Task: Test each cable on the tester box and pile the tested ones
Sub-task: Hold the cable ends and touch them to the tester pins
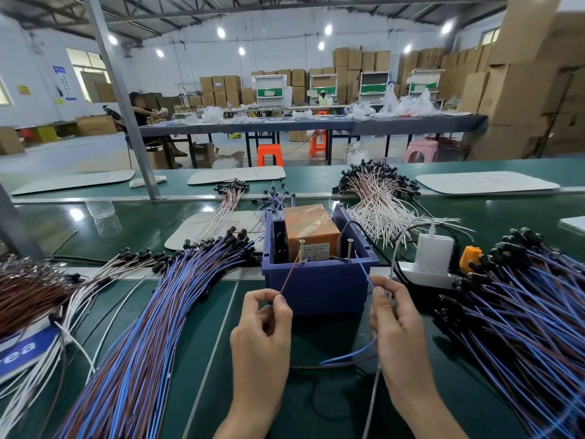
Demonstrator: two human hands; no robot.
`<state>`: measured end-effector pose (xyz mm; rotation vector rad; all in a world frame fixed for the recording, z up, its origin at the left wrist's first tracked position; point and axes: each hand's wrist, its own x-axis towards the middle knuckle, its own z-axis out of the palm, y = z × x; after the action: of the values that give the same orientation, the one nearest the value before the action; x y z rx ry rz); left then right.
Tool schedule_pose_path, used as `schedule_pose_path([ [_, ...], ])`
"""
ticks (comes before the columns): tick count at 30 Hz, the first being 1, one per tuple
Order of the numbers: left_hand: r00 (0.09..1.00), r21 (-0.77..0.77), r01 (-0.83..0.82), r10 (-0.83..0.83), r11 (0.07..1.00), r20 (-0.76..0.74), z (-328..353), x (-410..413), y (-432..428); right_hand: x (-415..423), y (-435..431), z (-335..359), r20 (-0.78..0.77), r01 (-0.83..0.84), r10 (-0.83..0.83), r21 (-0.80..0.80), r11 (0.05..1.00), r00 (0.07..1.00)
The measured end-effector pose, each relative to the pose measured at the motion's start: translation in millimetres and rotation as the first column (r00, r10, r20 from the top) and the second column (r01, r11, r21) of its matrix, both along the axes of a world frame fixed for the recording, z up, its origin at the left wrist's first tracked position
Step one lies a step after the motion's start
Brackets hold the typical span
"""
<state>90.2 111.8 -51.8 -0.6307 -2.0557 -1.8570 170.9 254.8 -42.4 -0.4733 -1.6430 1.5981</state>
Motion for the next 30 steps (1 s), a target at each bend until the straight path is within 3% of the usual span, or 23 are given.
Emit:
schedule_pose_path([
  [20, 1.000, -0.008, 0.015, -0.015, 1.000, 0.000, -1.1, -1.4, -0.1, -0.2, -0.1, 0.8, 0.004, -0.073, 0.073, 0.017, 0.997, 0.997],
  [30, 1.000, -0.006, 0.003, -0.003, 1.000, -0.014, -4.0, -3.3, 0.4, -2.0, 1.3, -4.3, 0.056, -0.027, 0.022, 0.092, 0.995, 0.998],
])
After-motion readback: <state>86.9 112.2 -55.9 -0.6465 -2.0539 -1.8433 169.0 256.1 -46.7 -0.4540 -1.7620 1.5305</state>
